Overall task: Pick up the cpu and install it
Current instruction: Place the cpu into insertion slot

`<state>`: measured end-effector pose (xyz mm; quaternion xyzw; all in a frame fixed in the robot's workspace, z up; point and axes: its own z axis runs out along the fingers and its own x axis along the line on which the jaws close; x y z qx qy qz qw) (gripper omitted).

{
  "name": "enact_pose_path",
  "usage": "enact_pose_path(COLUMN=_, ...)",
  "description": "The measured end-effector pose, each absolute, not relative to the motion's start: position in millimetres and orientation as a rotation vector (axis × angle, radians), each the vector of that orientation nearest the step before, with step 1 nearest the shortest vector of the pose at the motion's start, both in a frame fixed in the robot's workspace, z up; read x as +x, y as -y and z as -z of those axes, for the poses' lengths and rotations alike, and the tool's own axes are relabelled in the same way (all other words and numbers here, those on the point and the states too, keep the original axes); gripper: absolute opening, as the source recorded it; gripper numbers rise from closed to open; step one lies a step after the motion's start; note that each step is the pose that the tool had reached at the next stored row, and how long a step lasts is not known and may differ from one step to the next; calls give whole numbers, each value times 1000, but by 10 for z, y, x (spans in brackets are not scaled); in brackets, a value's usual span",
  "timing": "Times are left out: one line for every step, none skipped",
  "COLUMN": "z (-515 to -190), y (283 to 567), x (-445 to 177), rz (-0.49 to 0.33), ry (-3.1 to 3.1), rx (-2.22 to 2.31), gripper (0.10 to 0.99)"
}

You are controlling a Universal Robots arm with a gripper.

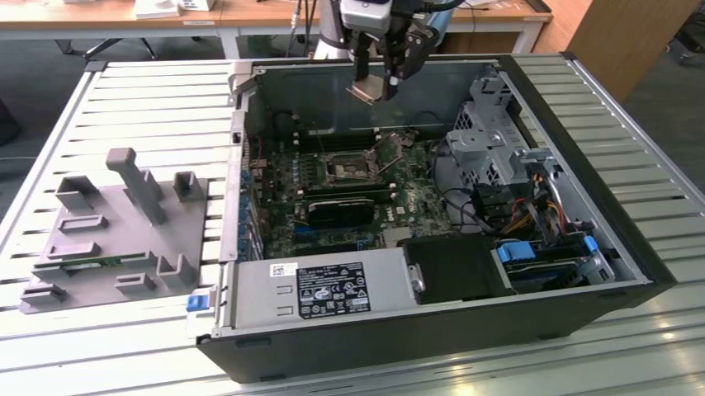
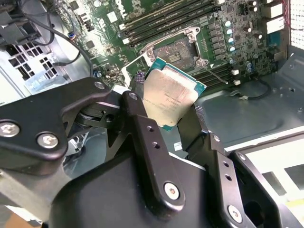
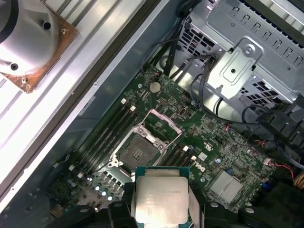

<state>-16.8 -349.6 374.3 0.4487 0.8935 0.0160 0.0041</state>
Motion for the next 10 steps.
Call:
enact_pose_path(z=-3743, y=3496, x=-168, rz=-50, ry=-2795, rx=1416, gripper=533)
enact_pose_path(z=-3742, y=3496, x=-168, rz=-50, ry=-2790, rx=1426, gripper=533)
enact_pose_path(z=-3742, y=3496, x=-168, rz=-50, ry=-2784, rx=1435, gripper=533)
enact_pose_path(z=-3741, y=3496, x=-168, rz=-50, ry=-2779, rx=1445, gripper=533)
enact_pose_path(z=-3741, y=3496, x=-168, rz=-50, ry=-2774, rx=1455, gripper=533)
enact_pose_path(z=-3741, y=3496, x=-168, rz=-50, ry=-2769, rx=1464, gripper=533)
enact_pose_path(z=-3740, y=3496, x=-168, rz=-49, ry=-2764, rx=1474, gripper=533)
enact_pose_path(z=-3740, y=3496, x=-168, rz=-49, ry=-2758, rx=1485, gripper=533)
enact_pose_path(z=-3739, y=3496, x=-168, rz=-49, ry=-2752, rx=1494, gripper=533)
enact_pose_path(z=-3739, y=3496, x=-168, rz=-49, ry=-2747, rx=1504, gripper=533)
